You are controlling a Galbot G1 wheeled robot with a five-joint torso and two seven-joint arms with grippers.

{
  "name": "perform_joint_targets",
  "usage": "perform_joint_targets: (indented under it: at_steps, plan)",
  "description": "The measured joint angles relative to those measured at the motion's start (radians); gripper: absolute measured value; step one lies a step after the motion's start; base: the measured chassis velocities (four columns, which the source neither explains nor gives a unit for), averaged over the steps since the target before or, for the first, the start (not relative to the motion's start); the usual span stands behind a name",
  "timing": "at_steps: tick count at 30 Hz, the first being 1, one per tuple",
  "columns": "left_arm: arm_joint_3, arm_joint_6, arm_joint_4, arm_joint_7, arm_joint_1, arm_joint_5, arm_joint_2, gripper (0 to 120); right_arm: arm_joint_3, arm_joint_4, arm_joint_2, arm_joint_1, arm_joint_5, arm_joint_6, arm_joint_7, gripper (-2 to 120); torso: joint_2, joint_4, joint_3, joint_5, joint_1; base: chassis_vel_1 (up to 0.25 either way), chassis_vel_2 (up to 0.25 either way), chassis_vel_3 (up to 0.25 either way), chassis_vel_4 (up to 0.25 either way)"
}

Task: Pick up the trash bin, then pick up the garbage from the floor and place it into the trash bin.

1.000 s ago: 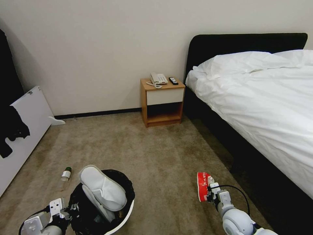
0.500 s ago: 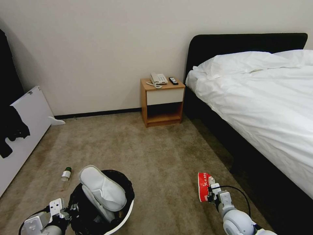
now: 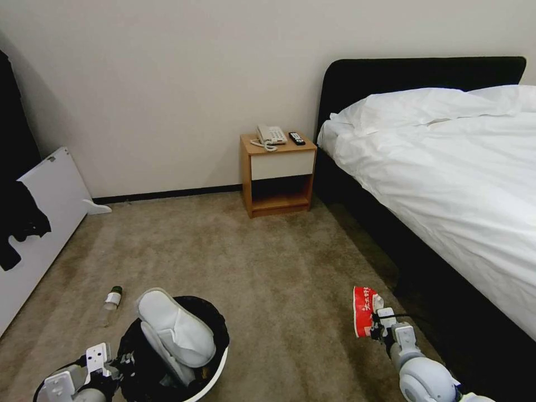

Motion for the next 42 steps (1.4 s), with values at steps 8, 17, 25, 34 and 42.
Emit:
perform_joint_targets:
  at_steps: [8, 17, 25, 34, 42]
  plan:
    - [0.008, 0.002, -0.019, 0.000, 0.005, -0.001, 0.009, 2, 0.035, 0.141, -0.028, 0.006, 0.052, 0.004, 0.023, 0, 0.000, 0.0000, 0.000, -0.0002, 0.000, 0.000, 0.000, 0.000, 0.000]
    - [0.021, 0.005, -0.043, -0.001, 0.011, 0.005, 0.013, 2, 0.059, 0.300, -0.055, 0.026, 0.127, -0.011, 0.048, 0, 0.000, 0.0001, 0.000, -0.0001, 0.000, 0.000, 0.000, 0.000, 0.000]
    - [0.029, 0.013, -0.061, -0.005, 0.018, -0.006, 0.025, 2, 0.076, 0.420, -0.079, 0.054, 0.191, 0.005, 0.046, 0, 0.000, 0.0000, 0.000, -0.0001, 0.000, 0.000, 0.000, 0.000, 0.000]
    - [0.022, 0.043, -0.119, -0.048, 0.018, -0.096, 0.029, 2, 0.000, 0.556, -0.101, 0.264, 0.331, 0.036, 0.032, 0, 0.000, 0.0008, 0.000, 0.0002, 0.000, 0.000, 0.000, 0.000, 0.000]
    - [0.014, 0.089, -0.171, -0.120, 0.007, -0.211, 0.069, 2, -0.072, 0.628, -0.130, 0.397, 0.397, 0.054, -0.008, 0, 0.000, -0.0001, 0.000, -0.0001, 0.000, 0.000, 0.000, 0.000, 0.000]
